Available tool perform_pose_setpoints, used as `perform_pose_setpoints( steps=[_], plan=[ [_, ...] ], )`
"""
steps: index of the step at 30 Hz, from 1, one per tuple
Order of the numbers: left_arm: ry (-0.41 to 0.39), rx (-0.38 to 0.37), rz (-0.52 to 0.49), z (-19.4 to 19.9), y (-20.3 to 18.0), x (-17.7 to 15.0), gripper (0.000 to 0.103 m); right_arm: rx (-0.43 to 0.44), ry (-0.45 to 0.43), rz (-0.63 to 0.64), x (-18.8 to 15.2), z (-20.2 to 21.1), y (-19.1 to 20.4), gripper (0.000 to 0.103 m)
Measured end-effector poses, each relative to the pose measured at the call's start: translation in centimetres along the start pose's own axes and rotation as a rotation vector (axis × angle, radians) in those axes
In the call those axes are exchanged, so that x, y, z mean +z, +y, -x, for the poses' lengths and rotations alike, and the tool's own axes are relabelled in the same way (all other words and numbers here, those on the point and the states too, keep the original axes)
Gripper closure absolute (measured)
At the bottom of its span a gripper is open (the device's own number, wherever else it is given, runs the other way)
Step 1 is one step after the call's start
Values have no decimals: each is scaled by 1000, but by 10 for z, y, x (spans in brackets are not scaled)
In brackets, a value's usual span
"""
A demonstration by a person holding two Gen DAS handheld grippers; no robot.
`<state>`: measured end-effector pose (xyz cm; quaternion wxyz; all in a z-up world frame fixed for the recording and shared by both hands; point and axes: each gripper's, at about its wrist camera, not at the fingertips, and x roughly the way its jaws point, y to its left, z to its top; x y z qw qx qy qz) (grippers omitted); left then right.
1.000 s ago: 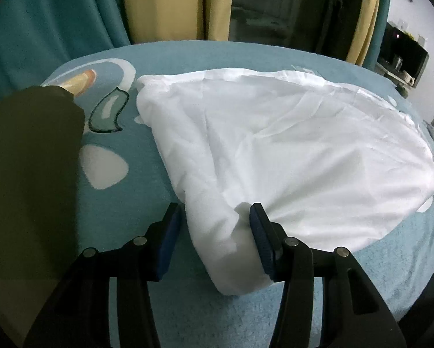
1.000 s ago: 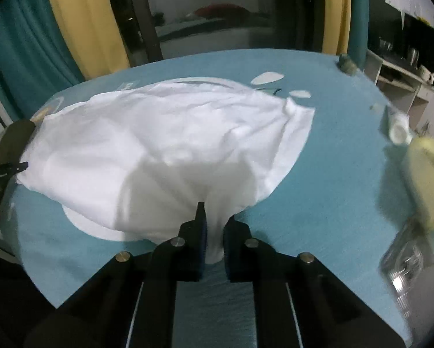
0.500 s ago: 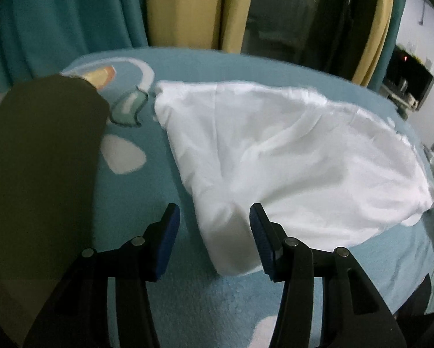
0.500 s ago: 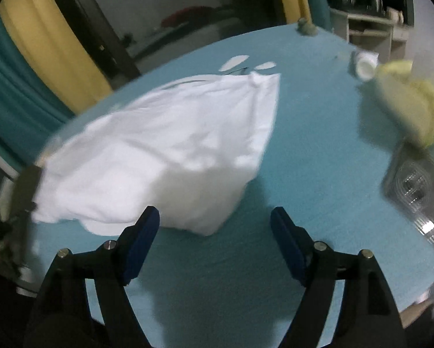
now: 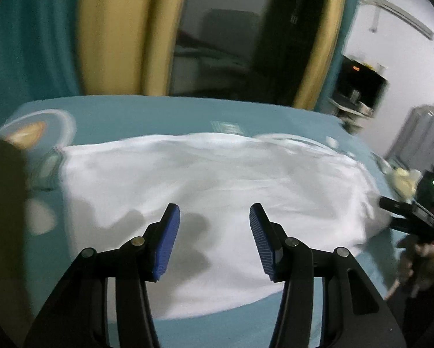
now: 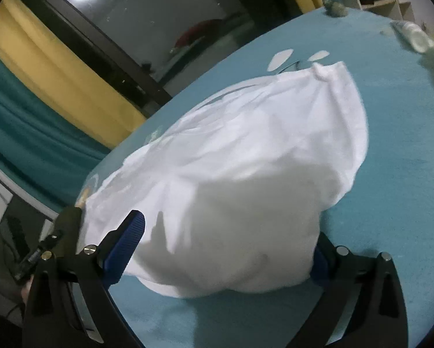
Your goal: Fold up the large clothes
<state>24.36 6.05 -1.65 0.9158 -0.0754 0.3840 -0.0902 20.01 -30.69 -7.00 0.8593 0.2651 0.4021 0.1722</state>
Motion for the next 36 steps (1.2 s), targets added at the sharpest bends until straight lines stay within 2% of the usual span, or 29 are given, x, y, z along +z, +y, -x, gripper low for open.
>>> perform_pose_setpoints(
  steps=[5,9,16,19,23,29,31,33,35,36],
  plan=[
    [30,-95,-70,-34,-47,14,50,39,-9,-26,0,5,-9,6],
    [92,-117,-75,-67,-63,17,50,32,-6,-46,5,9,-18,6],
    [176,-91,-60,-103,-60,7,50,4,-40,-40,11,-5,-6,4],
    [171,-69,-94,-109,-64,4,50,5,-39,-20,15,-16,1,4],
    [170,-40,-77,-112,-66,5,50,-47,-54,39,19,-31,15,4],
    [163,-7,-99,-114,-70,5,50,-13,-11,74,19,-51,31,6],
    [163,-9,-99,-114,-70,5,50,-1,1,82,18,-58,37,13],
    [163,-6,-98,-115,-70,5,50,-15,-2,101,17,-63,43,15],
    [161,-1,-98,-115,-71,4,50,-16,-3,102,18,-64,44,29],
    [161,0,-98,-116,-71,5,50,9,17,79,18,-66,41,46]
  ],
)
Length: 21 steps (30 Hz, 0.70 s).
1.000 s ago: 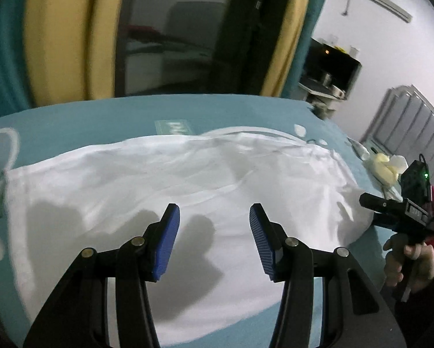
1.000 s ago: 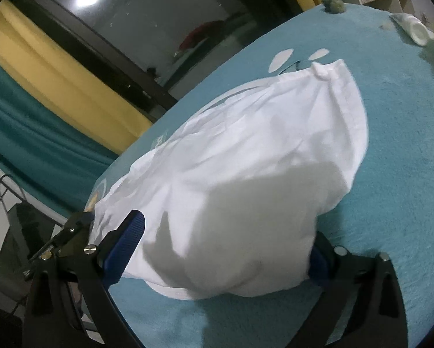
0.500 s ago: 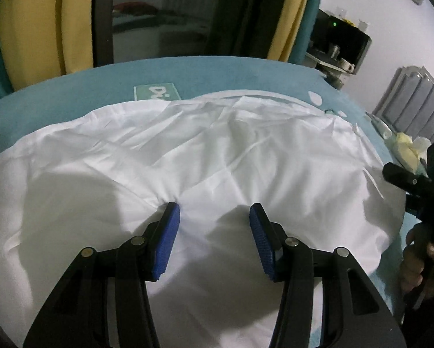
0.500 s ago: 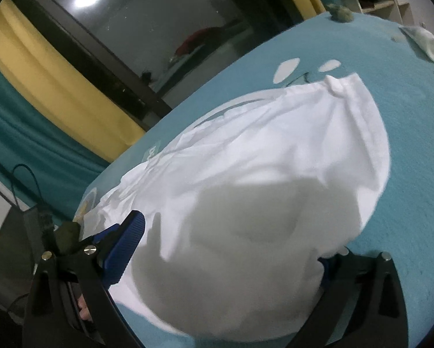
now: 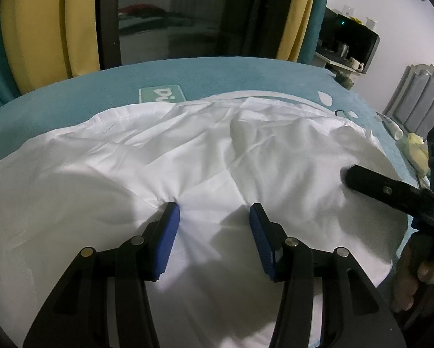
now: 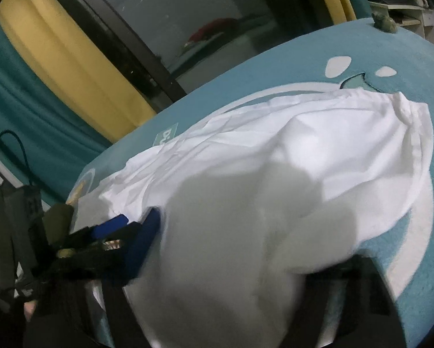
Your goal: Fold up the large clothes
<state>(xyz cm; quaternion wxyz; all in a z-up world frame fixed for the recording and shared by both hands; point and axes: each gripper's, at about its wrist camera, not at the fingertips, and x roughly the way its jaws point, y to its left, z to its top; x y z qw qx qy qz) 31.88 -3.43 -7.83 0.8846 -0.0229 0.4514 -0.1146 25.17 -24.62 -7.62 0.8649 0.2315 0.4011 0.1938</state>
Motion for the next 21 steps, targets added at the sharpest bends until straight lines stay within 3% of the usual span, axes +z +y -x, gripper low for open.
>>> perform_pose_setpoints(
  steps=[7,21],
  plan=[
    [-3,21,-10,-1,-4,0,50,40,-4,9,-1,4,3,65],
    [6,-13,-7,3,0,-1,50,3,-72,111,1,27,47,69]
  ],
)
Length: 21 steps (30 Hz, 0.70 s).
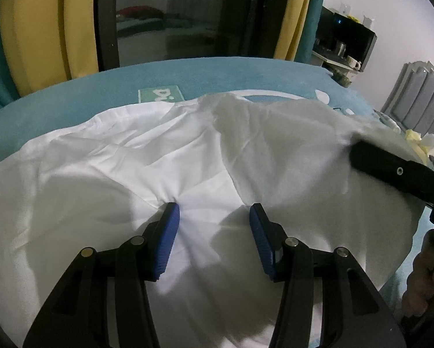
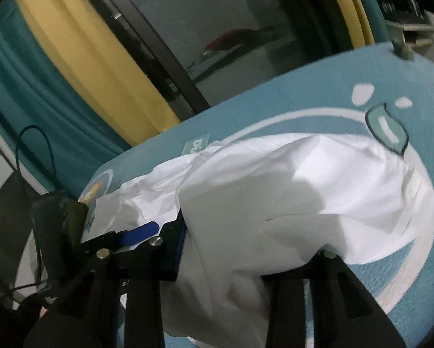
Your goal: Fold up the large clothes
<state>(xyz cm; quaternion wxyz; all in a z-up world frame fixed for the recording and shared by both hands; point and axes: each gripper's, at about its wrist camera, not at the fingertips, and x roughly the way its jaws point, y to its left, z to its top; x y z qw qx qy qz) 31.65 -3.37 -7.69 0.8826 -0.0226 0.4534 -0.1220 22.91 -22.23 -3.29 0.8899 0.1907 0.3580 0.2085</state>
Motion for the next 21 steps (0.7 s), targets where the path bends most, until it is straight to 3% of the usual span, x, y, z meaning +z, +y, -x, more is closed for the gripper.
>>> perform_pose_setpoints(
  steps=[5,10,15,21],
  plan=[
    [35,-76,9,13,7,8,50,-31,-8,58,3,4,21,70],
    [-68,-87,-19,59,20,10,50,-63,-10,117,5,2,48,70],
    [-134,-45,22,94,60,3,50,-85,2,240,10,-3,89,70],
    [-165,31,121,121,118,-18,50,-49,52,355,2,-27,137,70]
  ],
)
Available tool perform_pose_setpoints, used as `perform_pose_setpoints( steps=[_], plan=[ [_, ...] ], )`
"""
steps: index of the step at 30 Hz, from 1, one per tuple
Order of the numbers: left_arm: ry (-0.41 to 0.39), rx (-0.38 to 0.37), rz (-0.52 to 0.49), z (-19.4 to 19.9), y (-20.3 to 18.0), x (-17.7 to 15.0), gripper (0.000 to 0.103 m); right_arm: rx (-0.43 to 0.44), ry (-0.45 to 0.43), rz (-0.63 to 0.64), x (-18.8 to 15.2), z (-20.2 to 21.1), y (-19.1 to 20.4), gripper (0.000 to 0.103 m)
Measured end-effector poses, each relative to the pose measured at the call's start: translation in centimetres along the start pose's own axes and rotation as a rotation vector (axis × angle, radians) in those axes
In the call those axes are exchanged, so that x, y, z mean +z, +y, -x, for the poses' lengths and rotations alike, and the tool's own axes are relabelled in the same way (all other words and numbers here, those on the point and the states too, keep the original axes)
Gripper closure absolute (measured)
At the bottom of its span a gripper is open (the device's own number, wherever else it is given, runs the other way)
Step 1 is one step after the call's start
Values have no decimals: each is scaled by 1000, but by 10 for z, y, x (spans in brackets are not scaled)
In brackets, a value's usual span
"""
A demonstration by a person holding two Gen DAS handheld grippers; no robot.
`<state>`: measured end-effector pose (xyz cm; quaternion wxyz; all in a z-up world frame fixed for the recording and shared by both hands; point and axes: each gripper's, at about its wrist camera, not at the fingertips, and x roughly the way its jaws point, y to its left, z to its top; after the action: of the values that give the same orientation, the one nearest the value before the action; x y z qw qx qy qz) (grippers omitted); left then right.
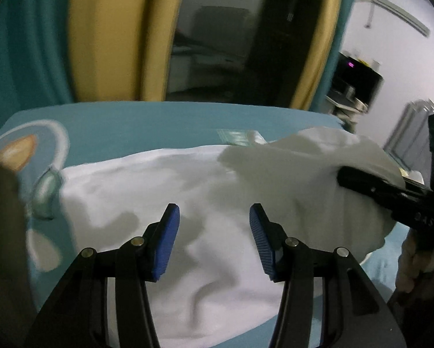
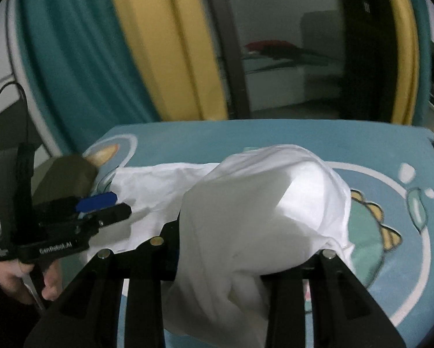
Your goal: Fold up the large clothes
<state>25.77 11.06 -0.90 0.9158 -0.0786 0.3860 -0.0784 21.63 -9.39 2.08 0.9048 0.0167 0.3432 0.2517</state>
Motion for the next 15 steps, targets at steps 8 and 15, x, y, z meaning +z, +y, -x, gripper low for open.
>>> perform_pose_setpoints(
  steps=[8,15],
  plan=[
    [-28,58,88,27,59,-19,50,69,136,134,1,-51,67,68],
    [-67,117,129,63,102,-33,50,334,258,193,2,-97,129,67]
  ],
)
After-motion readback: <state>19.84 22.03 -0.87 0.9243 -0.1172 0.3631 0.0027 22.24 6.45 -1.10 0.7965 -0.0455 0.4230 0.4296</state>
